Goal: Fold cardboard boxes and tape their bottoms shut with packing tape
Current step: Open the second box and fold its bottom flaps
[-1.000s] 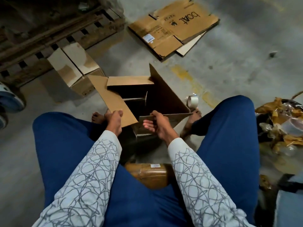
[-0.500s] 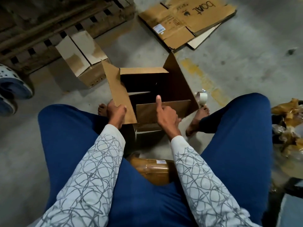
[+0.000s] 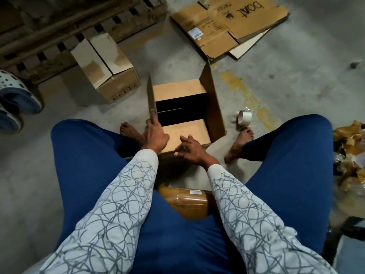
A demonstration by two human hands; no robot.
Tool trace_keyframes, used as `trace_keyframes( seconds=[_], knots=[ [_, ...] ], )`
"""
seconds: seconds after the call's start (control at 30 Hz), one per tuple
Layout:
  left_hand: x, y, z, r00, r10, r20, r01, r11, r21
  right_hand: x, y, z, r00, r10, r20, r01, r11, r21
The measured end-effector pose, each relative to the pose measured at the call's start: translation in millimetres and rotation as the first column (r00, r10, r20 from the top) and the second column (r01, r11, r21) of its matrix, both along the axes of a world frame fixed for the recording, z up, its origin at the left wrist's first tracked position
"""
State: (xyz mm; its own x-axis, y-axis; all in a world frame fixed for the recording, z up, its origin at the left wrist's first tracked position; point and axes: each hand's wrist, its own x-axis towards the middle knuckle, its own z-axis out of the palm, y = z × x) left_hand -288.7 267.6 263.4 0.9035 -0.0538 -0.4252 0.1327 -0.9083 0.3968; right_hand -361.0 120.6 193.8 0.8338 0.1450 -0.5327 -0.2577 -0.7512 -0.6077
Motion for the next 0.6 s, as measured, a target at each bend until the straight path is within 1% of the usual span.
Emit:
trace_keyframes(
  seconds=[0.07,0.13,0.17,0.2,0.23,0.27,0.3,0.33,0.37,0.4,0.43,0.47,0.5,0.53,0.6],
  knots=[
    [-3.2,-3.2,-13.2,0.989,-0.099,-0.107,0.094,0.994,-0.058,1.8,-1.1,9.1,0.999,0.021,-0.041,-0.020,1.000,0.013],
    [-5.2,-6.1,-22.1,0.961,-0.150,-0.232,0.137,0.988,-0.070,6.7,-0.6,23.8,0.999,-0.044,-0.027,0.046,0.998,0.048],
    [-5.4,-8.0,-26.6,0.952,-0.156,-0.264,0.146,0.988,-0.058,8.1,-0.8,32.0,0.995,-0.085,0.051,0.083,0.996,0.031],
    [-5.2,-9.2,-30.6,0.949,-0.152,-0.276,0.147,0.988,-0.040,9.0,-1.5,37.9,0.971,-0.137,0.197,0.143,0.989,-0.021],
    [-4.4,-10.4,-35.5,0.949,-0.150,-0.277,0.150,0.988,-0.022,9.3,-3.9,42.8,0.896,-0.200,0.396,0.250,0.965,-0.078],
    [-3.7,-11.2,-41.6,0.950,-0.155,-0.271,0.162,0.987,0.002,9.4,-8.0,47.8,0.767,-0.267,0.583,0.395,0.913,-0.101],
    [-3.3,-11.0,-47.2,0.950,-0.171,-0.263,0.184,0.983,0.027,9.5,-12.6,54.1,0.631,-0.334,0.700,0.548,0.831,-0.097],
    [-4.3,-12.1,-52.6,0.947,-0.191,-0.258,0.209,0.977,0.046,8.7,-19.2,60.2,0.542,-0.414,0.732,0.679,0.728,-0.091],
    [-5.3,-12.9,-56.9,0.944,-0.212,-0.253,0.235,0.970,0.064,8.1,-26.1,63.2,0.513,-0.511,0.689,0.765,0.637,-0.097],
    [-6.3,-13.8,-60.4,0.943,-0.223,-0.245,0.250,0.965,0.083,7.2,-32.9,62.5,0.515,-0.610,0.602,0.808,0.580,-0.104],
    [-7.2,-14.7,-63.0,0.945,-0.225,-0.237,0.254,0.962,0.101,5.6,-38.4,58.9,0.540,-0.680,0.496,0.812,0.577,-0.092],
    [-7.8,-15.6,-65.2,0.949,-0.219,-0.226,0.250,0.961,0.119,3.2,-41.7,52.6,0.588,-0.694,0.415,0.781,0.621,-0.069],
    [-8.4,-16.9,-65.6,0.953,-0.214,-0.215,0.246,0.960,0.135,0.4,-43.0,46.8,0.652,-0.652,0.387,0.723,0.689,-0.055],
    [-9.0,-18.4,-65.6,0.957,-0.211,-0.200,0.242,0.959,0.148,-2.1,-42.9,41.9,0.711,-0.581,0.396,0.651,0.756,-0.060],
    [-10.1,-19.5,-66.0,0.965,-0.202,-0.169,0.228,0.962,0.152,-3.6,-37.2,35.2,0.804,-0.415,0.426,0.504,0.856,-0.118]
  ],
)
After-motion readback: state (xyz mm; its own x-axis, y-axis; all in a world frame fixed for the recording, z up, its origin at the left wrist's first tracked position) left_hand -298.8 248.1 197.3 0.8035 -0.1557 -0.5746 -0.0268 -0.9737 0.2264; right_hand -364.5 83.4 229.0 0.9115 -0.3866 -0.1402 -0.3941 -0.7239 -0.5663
